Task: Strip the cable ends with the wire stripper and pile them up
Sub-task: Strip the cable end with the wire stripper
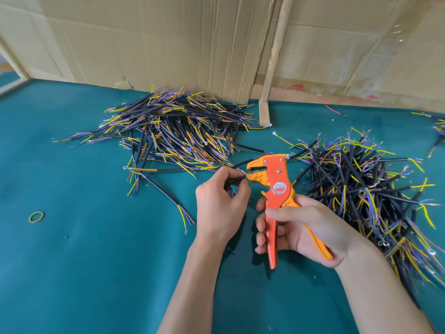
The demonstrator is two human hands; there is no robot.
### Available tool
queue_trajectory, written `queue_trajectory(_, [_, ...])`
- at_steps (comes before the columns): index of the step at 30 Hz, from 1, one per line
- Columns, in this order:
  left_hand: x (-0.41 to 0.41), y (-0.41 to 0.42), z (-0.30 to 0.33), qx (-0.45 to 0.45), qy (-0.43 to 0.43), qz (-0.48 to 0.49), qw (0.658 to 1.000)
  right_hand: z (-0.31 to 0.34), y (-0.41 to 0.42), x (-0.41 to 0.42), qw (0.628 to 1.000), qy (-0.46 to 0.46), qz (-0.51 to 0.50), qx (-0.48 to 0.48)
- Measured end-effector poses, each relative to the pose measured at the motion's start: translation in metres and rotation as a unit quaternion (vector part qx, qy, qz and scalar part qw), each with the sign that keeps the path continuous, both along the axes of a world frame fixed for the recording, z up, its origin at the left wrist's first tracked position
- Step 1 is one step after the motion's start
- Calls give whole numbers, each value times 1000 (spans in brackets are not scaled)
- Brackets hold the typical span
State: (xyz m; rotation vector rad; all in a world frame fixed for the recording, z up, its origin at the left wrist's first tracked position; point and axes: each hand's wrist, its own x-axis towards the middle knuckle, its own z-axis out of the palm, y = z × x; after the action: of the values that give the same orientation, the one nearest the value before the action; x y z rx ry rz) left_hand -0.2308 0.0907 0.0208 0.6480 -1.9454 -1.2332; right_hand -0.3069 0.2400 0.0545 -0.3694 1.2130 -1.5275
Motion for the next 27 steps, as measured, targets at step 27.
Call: queue_trajectory(27, [2, -2, 4, -50, 8, -1, 999, -2, 5, -5, 999, 45, 13, 25])
